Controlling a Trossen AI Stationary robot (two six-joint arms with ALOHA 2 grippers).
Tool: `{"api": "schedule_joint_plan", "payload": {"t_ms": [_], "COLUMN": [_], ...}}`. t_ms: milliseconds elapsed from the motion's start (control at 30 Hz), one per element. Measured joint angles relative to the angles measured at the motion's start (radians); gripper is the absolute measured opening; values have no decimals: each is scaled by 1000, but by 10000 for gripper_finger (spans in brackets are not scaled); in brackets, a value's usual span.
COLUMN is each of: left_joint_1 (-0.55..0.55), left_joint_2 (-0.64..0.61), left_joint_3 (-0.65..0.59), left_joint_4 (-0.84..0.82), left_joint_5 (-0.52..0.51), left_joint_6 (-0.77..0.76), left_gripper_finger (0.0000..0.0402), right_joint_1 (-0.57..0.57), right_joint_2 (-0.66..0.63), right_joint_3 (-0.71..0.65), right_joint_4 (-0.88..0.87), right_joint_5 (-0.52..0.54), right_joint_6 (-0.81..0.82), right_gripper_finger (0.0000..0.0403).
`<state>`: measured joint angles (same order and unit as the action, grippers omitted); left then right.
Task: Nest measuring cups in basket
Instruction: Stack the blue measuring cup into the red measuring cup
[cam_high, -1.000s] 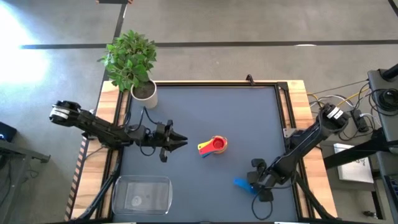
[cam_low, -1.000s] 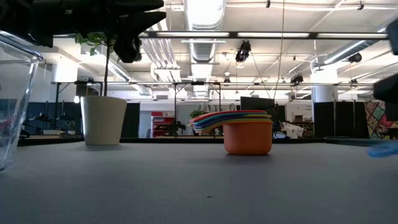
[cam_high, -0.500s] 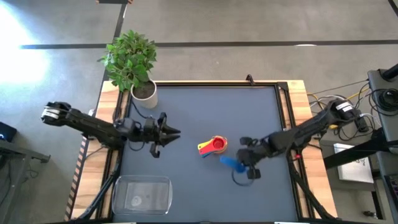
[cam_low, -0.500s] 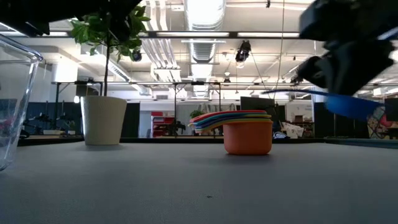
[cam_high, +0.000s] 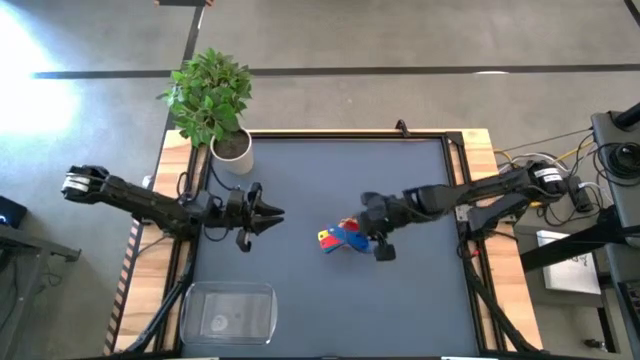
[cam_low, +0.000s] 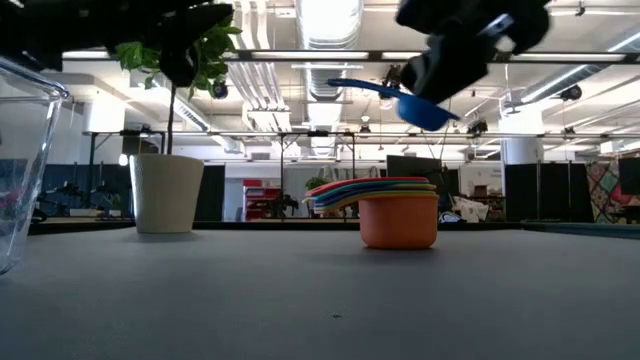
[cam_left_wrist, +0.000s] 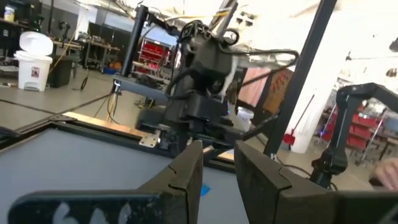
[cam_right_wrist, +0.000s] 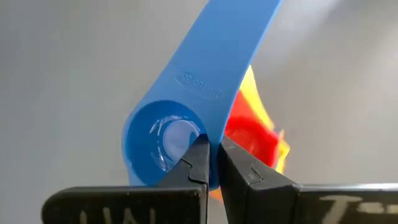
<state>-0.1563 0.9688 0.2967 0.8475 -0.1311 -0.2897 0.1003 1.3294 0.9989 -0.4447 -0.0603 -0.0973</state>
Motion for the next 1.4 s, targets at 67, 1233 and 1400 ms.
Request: {"api": "schedule_joint_plan", "payload": {"t_ms": [67,1233,1400], "left_joint_1": [-1,-1,-1], "left_joint_2": [14,68,68], "left_joint_3": [-36,-130,-130], "left_joint_4": [72,247,241], "left_joint_5": [-10,-16,-16], "left_joint_6": [-11,-34,-34], "left_gripper_finger": [75,75,75], "right_joint_1": [-37,-219,-224], "right_joint_2": [40,284,303], "right_joint_3": [45,211,225], "right_joint_4": [-10,-230,-229], "right_joint_5": [-33,-238,-236], "right_joint_6": [-40,-442,-465], "right_gripper_finger": [9,9,9]}}
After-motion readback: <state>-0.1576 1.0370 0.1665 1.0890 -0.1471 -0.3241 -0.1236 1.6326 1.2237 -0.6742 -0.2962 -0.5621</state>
